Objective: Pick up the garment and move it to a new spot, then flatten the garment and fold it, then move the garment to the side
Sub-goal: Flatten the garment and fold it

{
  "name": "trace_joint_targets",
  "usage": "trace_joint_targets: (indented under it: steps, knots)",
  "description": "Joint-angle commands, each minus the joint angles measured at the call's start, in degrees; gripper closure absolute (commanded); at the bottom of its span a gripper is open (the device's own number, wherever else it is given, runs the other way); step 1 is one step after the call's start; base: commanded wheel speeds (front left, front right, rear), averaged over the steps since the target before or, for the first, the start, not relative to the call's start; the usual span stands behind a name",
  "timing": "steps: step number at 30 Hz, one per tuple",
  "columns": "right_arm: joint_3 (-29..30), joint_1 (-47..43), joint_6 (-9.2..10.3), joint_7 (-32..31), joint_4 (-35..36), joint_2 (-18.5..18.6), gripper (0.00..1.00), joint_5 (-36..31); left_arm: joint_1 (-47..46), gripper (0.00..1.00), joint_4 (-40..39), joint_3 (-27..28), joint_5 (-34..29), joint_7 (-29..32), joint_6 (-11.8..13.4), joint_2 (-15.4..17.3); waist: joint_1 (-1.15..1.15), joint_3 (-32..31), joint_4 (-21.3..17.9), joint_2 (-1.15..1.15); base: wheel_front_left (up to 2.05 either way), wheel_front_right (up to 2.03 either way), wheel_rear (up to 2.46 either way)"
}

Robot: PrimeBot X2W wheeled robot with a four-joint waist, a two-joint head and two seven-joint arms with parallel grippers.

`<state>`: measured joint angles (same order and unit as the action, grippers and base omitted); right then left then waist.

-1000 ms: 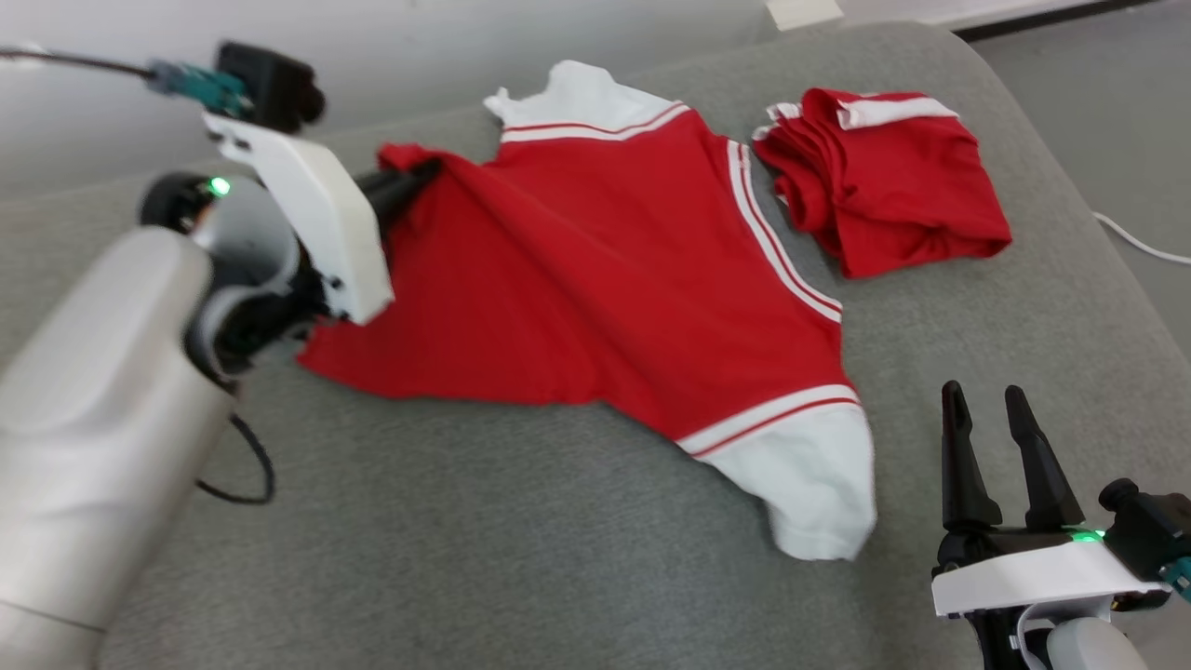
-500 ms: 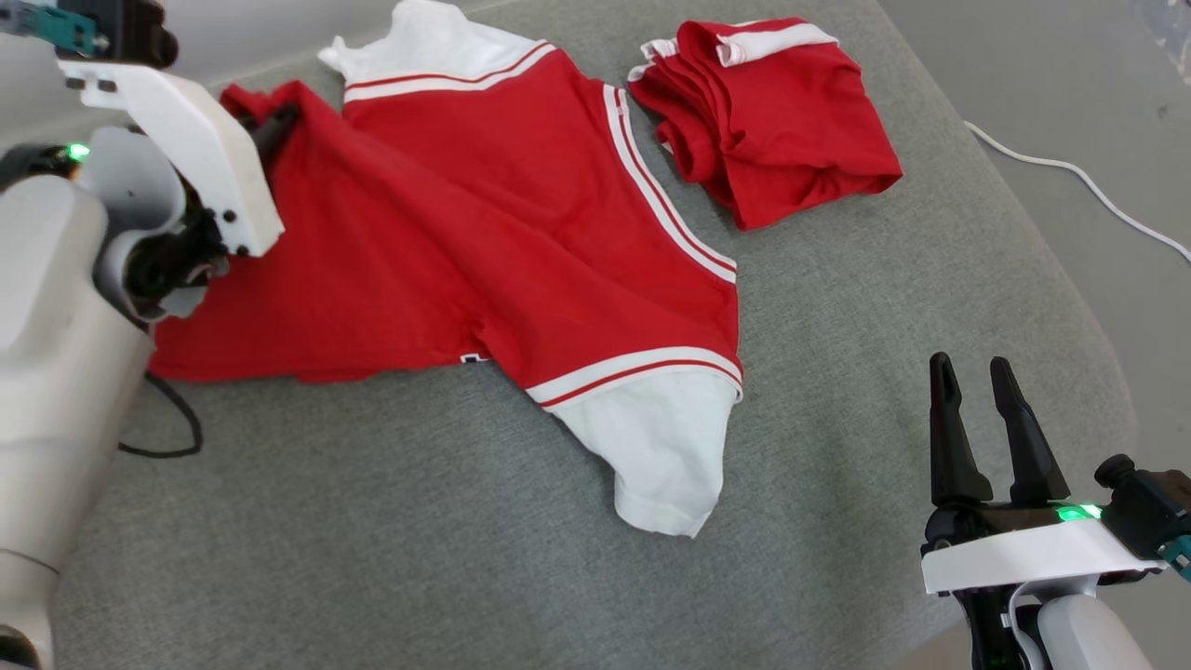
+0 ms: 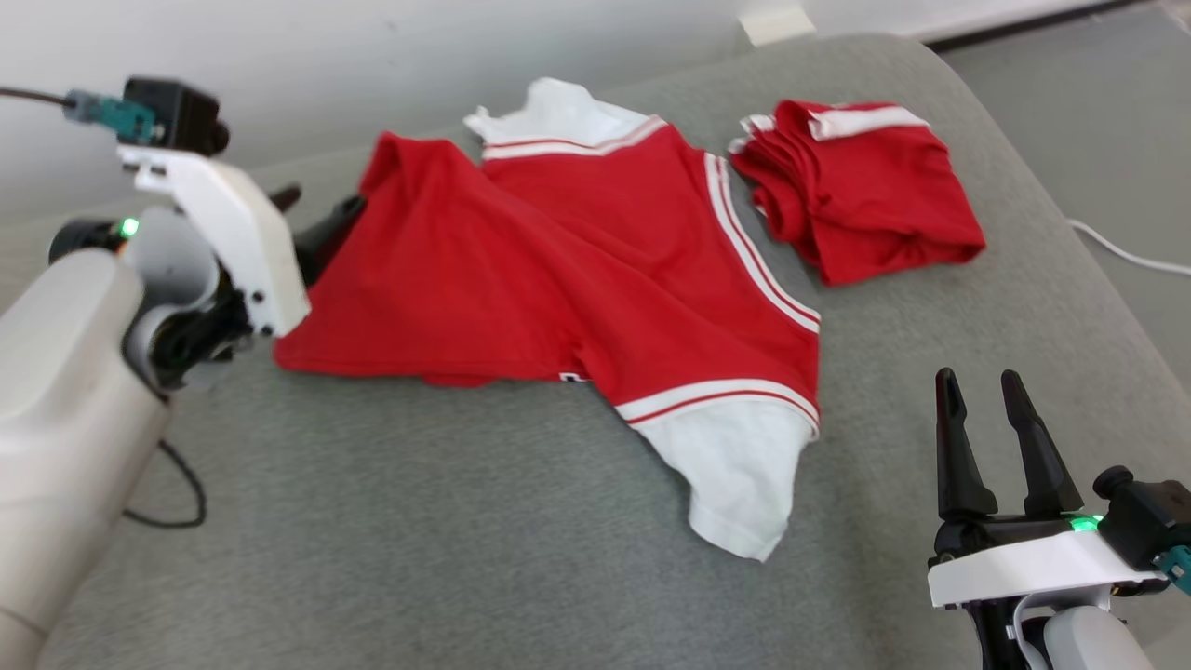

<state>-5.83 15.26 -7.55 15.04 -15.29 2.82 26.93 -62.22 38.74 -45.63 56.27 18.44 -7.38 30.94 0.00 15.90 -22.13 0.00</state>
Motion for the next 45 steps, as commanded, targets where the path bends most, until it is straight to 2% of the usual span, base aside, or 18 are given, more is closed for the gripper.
trace_joint_targets:
  steps: [1,7,13,25,26,27,28,29,35,40,45]
  knots:
    - [0.2,-0.7,0.14,0.2,-0.3,0.2,0.0,-0.7,1.3,0.0,-0.2,-0.5,1.5,0.8,-0.2,1.3,0.0,-2.5,2.6,0.0,0.0,0.0,0.0]
    - [-0.1,-1.3,0.14,0.2,-0.3,0.2,0.0,-0.9,3.9,0.0,-1.5,-4.3,4.9,7.8,-0.2,6.0,0.0,-1.9,3.3,0.0,0.0,0.0,0.0]
    - [-0.8,0.0,0.14,0.2,0.3,0.2,0.0,0.4,5.3,0.0,-3.8,-8.1,6.6,10.2,-0.2,9.6,0.0,1.2,1.9,0.0,0.0,0.0,0.0]
    - [-1.8,0.4,0.14,0.2,0.4,0.2,0.0,2.5,4.4,0.0,-3.6,-12.5,10.2,13.7,-0.2,11.9,0.0,4.3,-2.7,0.0,0.0,0.0,0.0]
    - [-1.7,0.3,0.14,0.2,0.3,0.2,0.0,2.5,4.7,0.15,-3.7,-13.1,10.7,14.6,-0.2,11.9,0.0,4.2,-2.9,0.0,0.0,0.0,0.0]
    - [-1.7,0.1,0.14,0.2,0.2,0.2,0.0,2.4,5.1,0.52,-3.8,-13.7,11.2,15.4,-0.2,11.9,0.0,3.9,-3.0,0.0,0.0,0.0,0.0]
    - [-1.5,-0.1,0.14,0.2,0.0,0.2,0.0,2.1,5.3,0.63,-4.1,-14.2,11.5,15.6,-0.2,12.1,0.0,3.5,-3.0,0.0,0.0,0.0,0.0]
    - [-1.3,-0.2,0.14,0.2,-0.1,0.2,0.0,1.8,5.4,1.0,-4.3,-14.4,11.8,15.5,-0.2,12.2,0.0,3.2,-2.9,0.0,0.0,0.0,0.0]
    - [0.3,-1.0,0.14,0.1,-0.5,0.1,0.0,-0.4,4.9,1.0,-5.3,-14.6,13.7,13.0,-0.2,11.1,0.0,-0.3,-0.1,0.0,0.0,0.0,0.0]
    - [1.3,-1.8,0.14,0.1,-1.5,0.2,0.0,-2.6,5.4,1.0,-7.4,-15.7,15.8,11.9,-0.2,9.6,0.0,-5.4,4.8,0.0,0.0,0.0,0.0]
    - [2.0,-3.1,0.14,0.1,-2.6,1.0,0.0,-3.6,6.4,1.0,-10.3,-17.4,17.6,12.8,-0.1,10.4,0.0,-10.0,10.1,0.0,0.0,0.0,0.0]
